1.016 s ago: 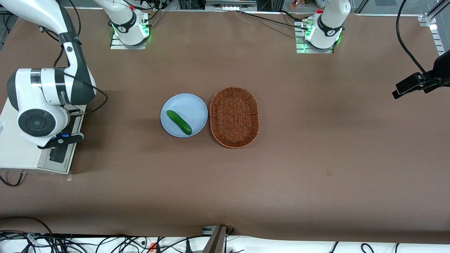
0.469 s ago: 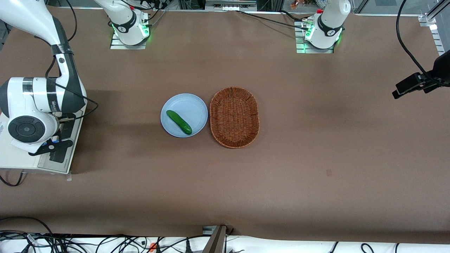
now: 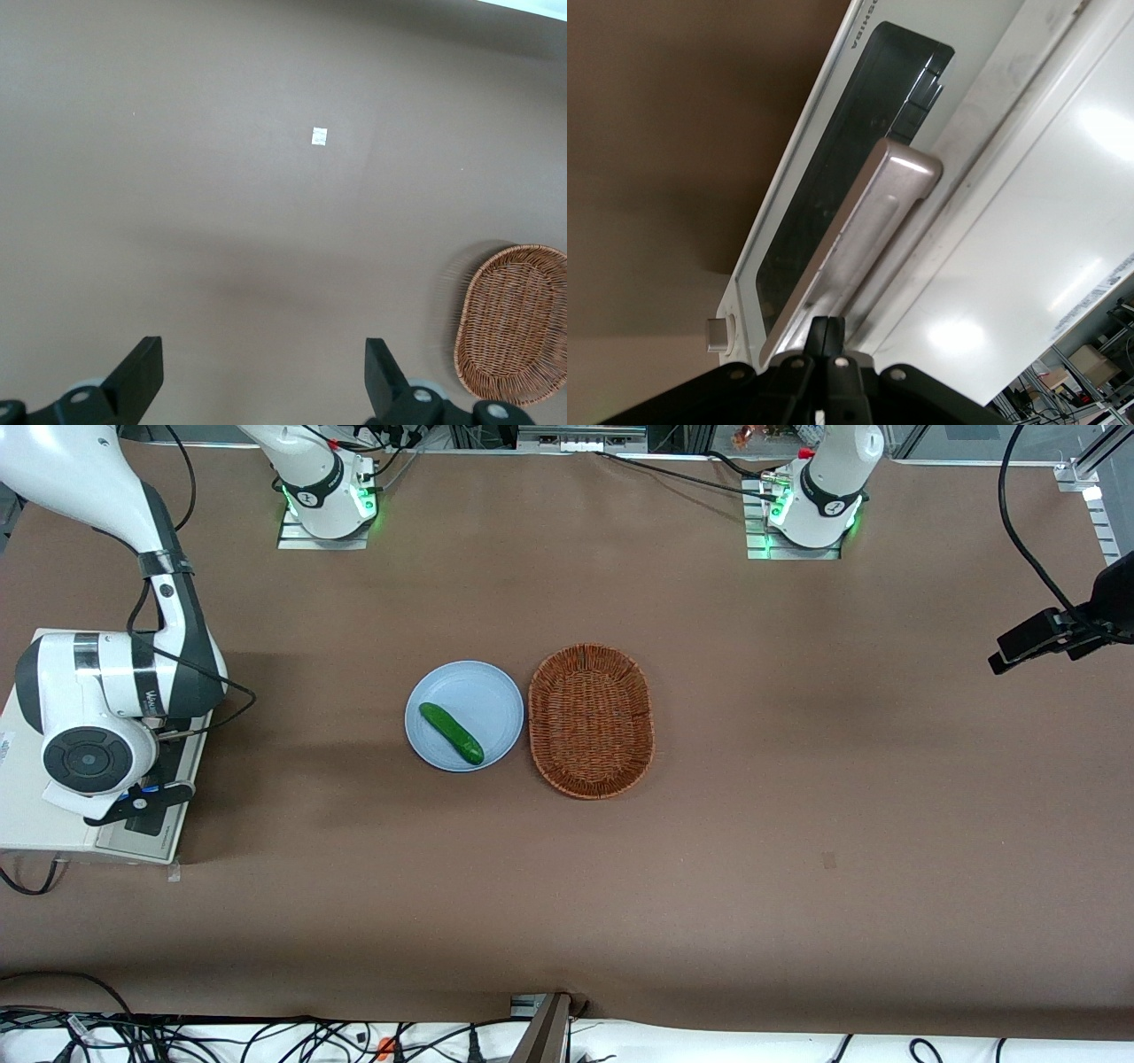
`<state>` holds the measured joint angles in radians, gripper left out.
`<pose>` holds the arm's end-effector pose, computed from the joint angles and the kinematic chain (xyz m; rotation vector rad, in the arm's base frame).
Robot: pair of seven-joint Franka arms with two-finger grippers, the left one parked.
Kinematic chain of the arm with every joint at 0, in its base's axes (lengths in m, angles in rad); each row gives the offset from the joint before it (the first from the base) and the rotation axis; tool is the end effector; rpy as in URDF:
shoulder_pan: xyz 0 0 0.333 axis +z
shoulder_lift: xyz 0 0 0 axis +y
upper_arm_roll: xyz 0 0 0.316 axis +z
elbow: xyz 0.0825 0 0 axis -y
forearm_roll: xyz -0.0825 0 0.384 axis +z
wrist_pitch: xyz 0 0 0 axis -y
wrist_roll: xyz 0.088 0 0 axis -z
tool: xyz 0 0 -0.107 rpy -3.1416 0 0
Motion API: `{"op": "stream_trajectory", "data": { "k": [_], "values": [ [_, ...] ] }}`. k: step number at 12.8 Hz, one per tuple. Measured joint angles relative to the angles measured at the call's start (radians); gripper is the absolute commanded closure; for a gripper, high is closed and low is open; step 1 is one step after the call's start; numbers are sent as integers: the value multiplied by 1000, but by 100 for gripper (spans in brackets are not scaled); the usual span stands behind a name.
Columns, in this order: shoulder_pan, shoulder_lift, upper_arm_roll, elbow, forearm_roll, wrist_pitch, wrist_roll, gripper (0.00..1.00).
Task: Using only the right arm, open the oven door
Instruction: 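Lower the right gripper onto the silver door handle and grasp it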
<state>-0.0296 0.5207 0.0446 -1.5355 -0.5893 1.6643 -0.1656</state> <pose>0.6556 -0.0489 0.3411 2.5305 0.4533 -0.5589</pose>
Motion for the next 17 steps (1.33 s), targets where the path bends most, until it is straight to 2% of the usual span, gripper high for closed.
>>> {"op": "stream_trajectory", "data": {
  "k": [11, 17],
  "values": [
    [5, 11, 4, 2, 3, 6, 17, 100],
    [41, 26, 14, 2, 21, 5, 75, 100]
  ]
}}
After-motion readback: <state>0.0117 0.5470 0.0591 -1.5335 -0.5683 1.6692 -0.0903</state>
